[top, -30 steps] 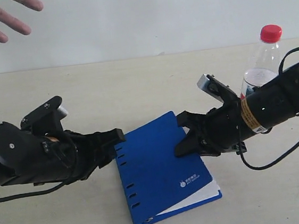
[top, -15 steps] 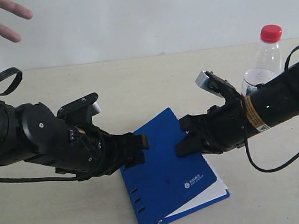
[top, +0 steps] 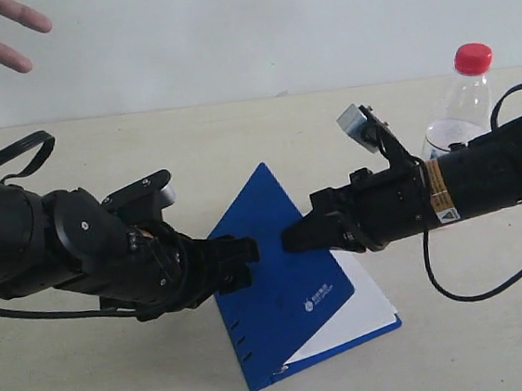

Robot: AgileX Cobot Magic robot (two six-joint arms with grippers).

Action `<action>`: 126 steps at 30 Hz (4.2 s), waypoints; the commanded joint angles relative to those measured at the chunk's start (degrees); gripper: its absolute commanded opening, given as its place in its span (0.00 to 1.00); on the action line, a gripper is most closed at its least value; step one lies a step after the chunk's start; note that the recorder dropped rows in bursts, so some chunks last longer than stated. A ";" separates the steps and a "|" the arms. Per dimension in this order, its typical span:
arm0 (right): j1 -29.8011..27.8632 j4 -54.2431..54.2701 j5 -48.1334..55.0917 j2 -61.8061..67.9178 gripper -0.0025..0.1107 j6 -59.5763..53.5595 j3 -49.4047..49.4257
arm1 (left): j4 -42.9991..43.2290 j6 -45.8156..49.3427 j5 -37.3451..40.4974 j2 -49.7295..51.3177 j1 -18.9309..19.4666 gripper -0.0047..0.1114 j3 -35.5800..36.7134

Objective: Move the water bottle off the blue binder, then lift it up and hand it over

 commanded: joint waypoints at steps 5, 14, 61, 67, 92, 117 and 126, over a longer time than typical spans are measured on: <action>0.12 -16.21 8.73 -0.85 0.02 14.57 -0.26 | -0.33 0.34 -1.75 -0.15 -0.24 0.63 -0.25; 0.12 -16.21 10.54 -0.85 0.47 17.50 -0.07 | 0.12 0.49 -2.25 -0.15 -0.24 0.63 -0.40; 1.30 -16.21 7.64 -17.93 0.02 -5.35 -13.77 | -0.09 0.49 -0.84 -3.85 -0.24 0.59 -0.40; 1.30 -16.21 19.71 -25.72 0.02 -11.17 -11.06 | -0.09 0.49 -0.84 -3.85 -0.24 0.59 -0.40; 1.30 -15.61 31.37 -38.33 0.35 11.04 25.49 | -0.70 0.25 -1.76 -3.85 -0.24 0.59 -0.40; 1.30 -10.64 30.78 -2.35 0.48 4.60 4.41 | -2.12 0.25 -1.11 -1.55 -0.24 0.59 -0.40; 1.30 -10.80 32.44 -2.13 0.48 3.96 4.41 | -2.12 0.25 -0.19 -1.55 -0.24 0.59 -0.40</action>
